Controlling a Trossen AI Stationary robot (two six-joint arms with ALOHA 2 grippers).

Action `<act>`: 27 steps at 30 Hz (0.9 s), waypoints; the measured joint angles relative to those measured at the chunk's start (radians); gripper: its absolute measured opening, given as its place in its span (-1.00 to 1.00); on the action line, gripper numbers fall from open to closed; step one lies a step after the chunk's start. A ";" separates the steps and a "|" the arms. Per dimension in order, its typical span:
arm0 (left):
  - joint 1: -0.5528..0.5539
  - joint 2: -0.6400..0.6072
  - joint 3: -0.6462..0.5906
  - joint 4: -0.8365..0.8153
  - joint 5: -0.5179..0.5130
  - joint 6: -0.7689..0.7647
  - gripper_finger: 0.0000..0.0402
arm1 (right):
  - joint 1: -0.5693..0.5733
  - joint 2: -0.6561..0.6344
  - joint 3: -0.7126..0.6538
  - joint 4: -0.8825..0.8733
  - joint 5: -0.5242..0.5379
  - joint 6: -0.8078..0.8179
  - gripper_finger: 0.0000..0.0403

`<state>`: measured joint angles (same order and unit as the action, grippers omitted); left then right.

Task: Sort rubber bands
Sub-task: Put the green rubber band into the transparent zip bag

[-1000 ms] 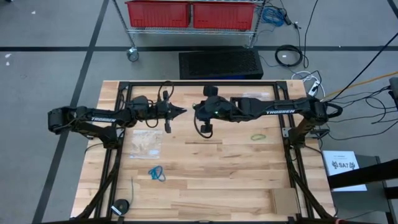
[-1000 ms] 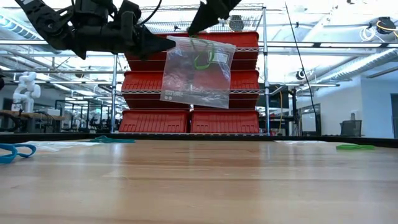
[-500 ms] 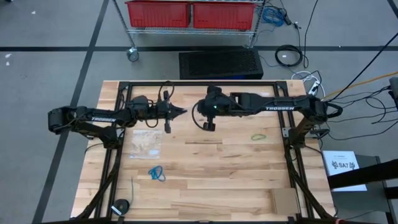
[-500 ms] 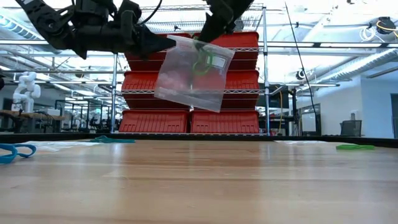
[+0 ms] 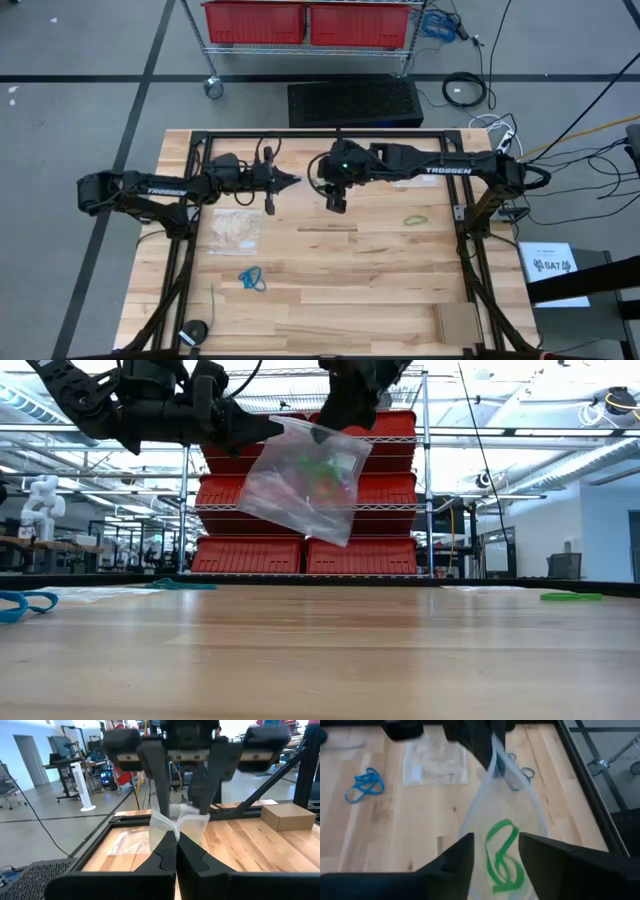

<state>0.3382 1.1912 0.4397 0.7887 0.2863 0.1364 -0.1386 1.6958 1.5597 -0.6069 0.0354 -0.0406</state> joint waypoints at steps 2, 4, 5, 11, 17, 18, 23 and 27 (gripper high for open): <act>0.000 0.000 0.001 -0.004 -0.001 0.000 -1.00 | 0.004 -0.001 0.019 -0.019 -0.019 0.003 -0.17; 0.000 0.000 0.001 -0.009 -0.001 0.000 -1.00 | 0.009 0.000 0.054 -0.069 -0.022 0.003 -0.15; 0.000 0.000 0.001 -0.008 -0.001 0.000 -1.00 | 0.011 0.000 0.071 -0.087 -0.022 0.003 -0.15; 0.000 0.000 0.001 0.006 -0.003 0.000 -1.00 | -0.013 0.017 0.087 -0.114 -0.015 -0.003 -0.44; 0.000 0.000 0.002 0.004 -0.003 -0.001 -1.00 | -0.024 0.077 0.086 -0.131 -0.009 -0.070 -0.95; 0.000 0.000 0.002 0.000 -0.003 -0.001 -1.00 | -0.024 0.079 0.086 -0.131 -0.009 -0.078 -0.96; 0.000 0.000 0.002 -0.007 -0.003 0.000 -1.00 | -0.023 0.079 0.129 -0.202 -0.007 -0.074 -0.96; 0.000 0.000 0.002 -0.015 -0.023 0.000 -1.00 | -0.017 0.077 0.157 -0.264 -0.007 -0.072 -0.99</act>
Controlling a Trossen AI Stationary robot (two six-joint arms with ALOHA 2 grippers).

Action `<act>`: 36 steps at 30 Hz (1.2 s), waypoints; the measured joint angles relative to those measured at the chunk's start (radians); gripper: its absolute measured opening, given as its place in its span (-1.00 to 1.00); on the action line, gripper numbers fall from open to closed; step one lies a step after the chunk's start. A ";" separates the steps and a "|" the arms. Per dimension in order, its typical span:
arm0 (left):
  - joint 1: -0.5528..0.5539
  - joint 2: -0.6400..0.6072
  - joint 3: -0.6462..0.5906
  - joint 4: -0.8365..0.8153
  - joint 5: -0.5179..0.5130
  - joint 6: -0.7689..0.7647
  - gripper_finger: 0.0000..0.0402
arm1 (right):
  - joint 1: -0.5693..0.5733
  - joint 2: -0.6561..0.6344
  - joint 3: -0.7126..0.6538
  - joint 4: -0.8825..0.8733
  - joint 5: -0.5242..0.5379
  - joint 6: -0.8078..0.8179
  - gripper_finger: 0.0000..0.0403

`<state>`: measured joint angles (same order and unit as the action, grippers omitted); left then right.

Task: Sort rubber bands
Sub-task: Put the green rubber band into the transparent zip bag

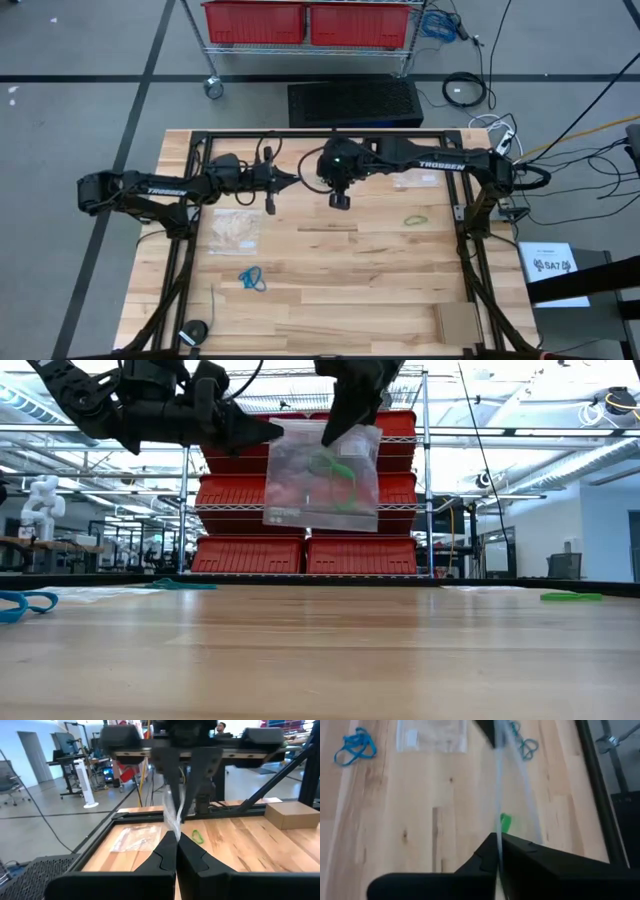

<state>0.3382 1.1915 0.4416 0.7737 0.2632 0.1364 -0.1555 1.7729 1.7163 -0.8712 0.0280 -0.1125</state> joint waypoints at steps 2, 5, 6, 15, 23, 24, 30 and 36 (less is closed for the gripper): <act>0.000 0.000 0.000 -0.005 -0.002 0.000 -1.00 | 0.001 0.000 0.002 -0.030 -0.001 0.010 -0.99; 0.000 0.000 0.000 -0.004 -0.002 0.000 -1.00 | 0.000 0.000 0.002 -0.047 0.000 0.033 -0.98; 0.000 0.000 0.000 -0.001 -0.002 0.000 -1.00 | 0.000 0.000 0.002 -0.050 0.000 0.036 -0.95; 0.000 0.000 0.004 -0.004 0.008 0.000 -1.00 | 0.000 0.001 0.071 -0.031 -0.008 0.043 -0.33; 0.010 0.000 0.004 -0.051 0.011 0.007 -1.00 | 0.025 0.000 0.271 -0.273 0.055 0.092 -0.04; 0.015 0.000 0.004 -0.066 0.013 0.009 -1.00 | 0.033 -0.001 0.285 -0.321 0.056 0.109 -0.04; 0.061 0.000 -0.007 -0.084 0.021 0.002 -1.00 | 0.079 -0.021 0.187 -0.531 0.053 0.266 -0.06; 0.074 0.000 -0.008 -0.083 0.051 -0.008 -1.00 | 0.114 -0.156 -0.218 -0.429 -0.021 0.400 -0.05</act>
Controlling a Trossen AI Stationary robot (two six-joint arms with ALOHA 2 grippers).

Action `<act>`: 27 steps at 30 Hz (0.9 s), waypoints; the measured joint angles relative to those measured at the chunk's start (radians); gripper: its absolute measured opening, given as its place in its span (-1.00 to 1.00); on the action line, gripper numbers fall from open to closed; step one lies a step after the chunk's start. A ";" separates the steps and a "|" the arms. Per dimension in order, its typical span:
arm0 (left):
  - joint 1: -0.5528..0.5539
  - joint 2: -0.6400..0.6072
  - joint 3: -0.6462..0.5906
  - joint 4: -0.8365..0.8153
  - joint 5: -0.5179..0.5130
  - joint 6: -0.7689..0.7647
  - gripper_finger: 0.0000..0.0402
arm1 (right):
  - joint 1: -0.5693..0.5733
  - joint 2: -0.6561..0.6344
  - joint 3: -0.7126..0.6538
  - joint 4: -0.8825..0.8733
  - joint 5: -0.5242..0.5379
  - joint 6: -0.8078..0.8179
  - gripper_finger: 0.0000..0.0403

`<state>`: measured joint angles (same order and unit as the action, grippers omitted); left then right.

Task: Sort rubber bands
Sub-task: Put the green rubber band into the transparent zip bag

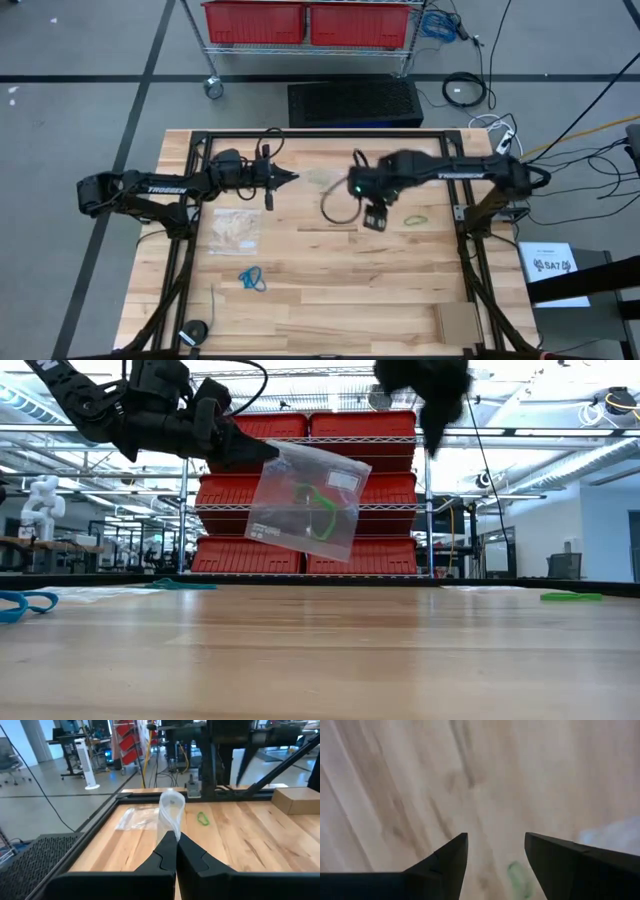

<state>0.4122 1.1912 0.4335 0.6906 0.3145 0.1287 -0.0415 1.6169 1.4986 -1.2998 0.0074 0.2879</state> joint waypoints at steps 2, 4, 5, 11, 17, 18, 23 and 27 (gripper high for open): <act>0.000 0.000 0.000 0.001 0.000 0.000 -1.00 | 0.007 -0.058 -0.146 0.061 -0.033 0.038 -0.05; 0.000 0.000 0.000 0.004 0.000 0.001 -1.00 | 0.014 -0.120 -0.278 0.109 -0.039 0.068 -0.05; 0.000 0.000 0.000 0.004 0.000 0.004 -1.00 | 0.021 -0.147 -0.339 0.128 -0.038 0.078 -0.04; 0.000 0.000 -0.001 0.005 0.000 0.008 -1.00 | 0.061 -0.230 -0.664 0.264 -0.013 0.112 0.01; 0.000 0.000 -0.001 0.005 0.000 0.009 -1.00 | 0.069 -0.233 -0.801 0.352 0.069 0.139 0.19; 0.000 0.000 -0.001 0.005 0.000 0.009 -1.00 | 0.069 -0.233 -0.811 0.350 0.104 0.143 0.22; 0.000 0.000 -0.001 0.005 0.000 0.017 -1.00 | 0.043 -0.233 -0.829 0.355 0.198 0.186 0.38; 0.000 0.000 -0.001 0.005 0.000 0.018 -1.00 | 0.009 -0.233 -0.830 0.391 0.201 0.157 0.41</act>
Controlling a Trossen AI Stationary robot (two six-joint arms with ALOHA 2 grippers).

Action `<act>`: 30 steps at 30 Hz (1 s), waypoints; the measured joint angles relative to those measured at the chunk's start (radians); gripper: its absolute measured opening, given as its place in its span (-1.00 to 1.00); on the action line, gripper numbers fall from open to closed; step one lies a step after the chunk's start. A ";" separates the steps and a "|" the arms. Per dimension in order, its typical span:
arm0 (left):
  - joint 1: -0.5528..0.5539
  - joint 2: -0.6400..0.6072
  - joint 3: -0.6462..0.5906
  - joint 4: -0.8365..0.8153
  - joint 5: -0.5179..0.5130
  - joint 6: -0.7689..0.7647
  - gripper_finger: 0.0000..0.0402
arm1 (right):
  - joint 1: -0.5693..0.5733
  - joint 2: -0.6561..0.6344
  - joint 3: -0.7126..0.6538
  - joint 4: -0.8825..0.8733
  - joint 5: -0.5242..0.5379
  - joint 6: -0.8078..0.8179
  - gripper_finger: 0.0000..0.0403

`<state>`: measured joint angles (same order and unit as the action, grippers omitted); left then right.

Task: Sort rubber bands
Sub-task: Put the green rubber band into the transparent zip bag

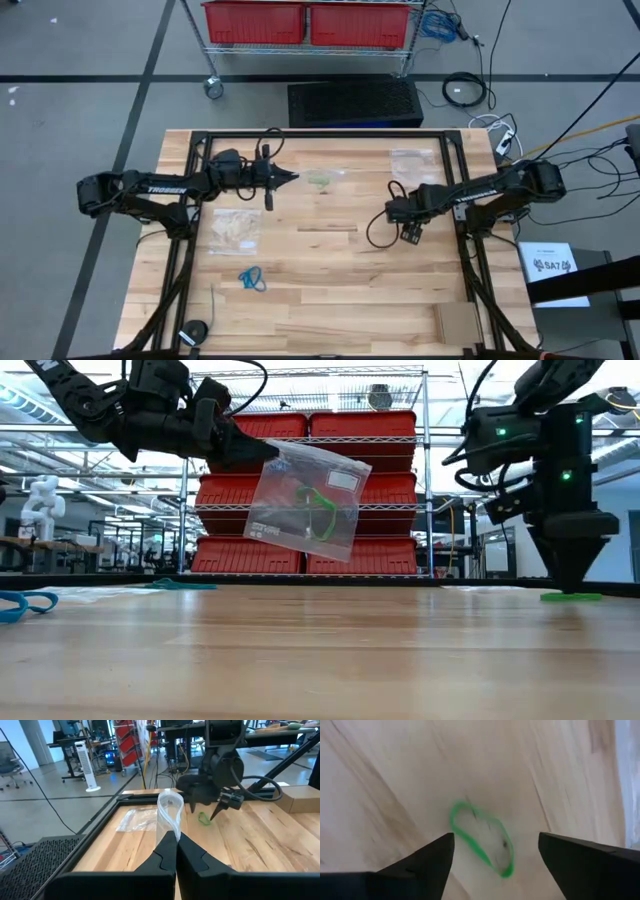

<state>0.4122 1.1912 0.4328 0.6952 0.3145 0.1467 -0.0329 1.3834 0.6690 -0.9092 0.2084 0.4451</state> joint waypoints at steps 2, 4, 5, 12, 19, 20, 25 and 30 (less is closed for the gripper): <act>0.000 0.000 0.000 0.000 0.000 0.000 -1.00 | -0.019 0.000 -0.013 0.054 -0.006 -0.027 0.40; 0.000 0.000 0.000 0.000 0.000 0.000 -1.00 | -0.042 0.000 -0.039 0.100 -0.042 -0.057 0.37; 0.000 0.000 0.000 0.000 0.000 0.000 -1.00 | -0.052 0.003 -0.048 0.118 -0.061 -0.070 0.35; 0.000 0.000 -0.001 -0.005 0.000 0.009 -1.00 | -0.087 0.038 -0.050 0.129 -0.141 -0.091 0.18; 0.007 -0.001 0.019 0.006 0.000 0.049 -1.00 | -0.067 0.039 -0.051 0.149 -0.183 -0.031 -0.62; 0.010 -0.001 0.021 0.007 0.000 0.052 -1.00 | -0.059 0.039 -0.048 0.154 -0.186 -0.022 -0.78; 0.014 -0.001 0.023 0.000 0.010 0.045 -1.00 | -0.026 0.047 0.018 0.181 -0.200 0.009 -0.94; 0.013 -0.001 0.018 -0.018 0.011 0.019 -1.00 | -0.015 0.047 0.118 0.307 -0.197 -0.007 -0.99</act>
<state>0.4252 1.1900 0.4507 0.6773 0.3252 0.1654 -0.0479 1.4300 0.7873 -0.6027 0.0113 0.4377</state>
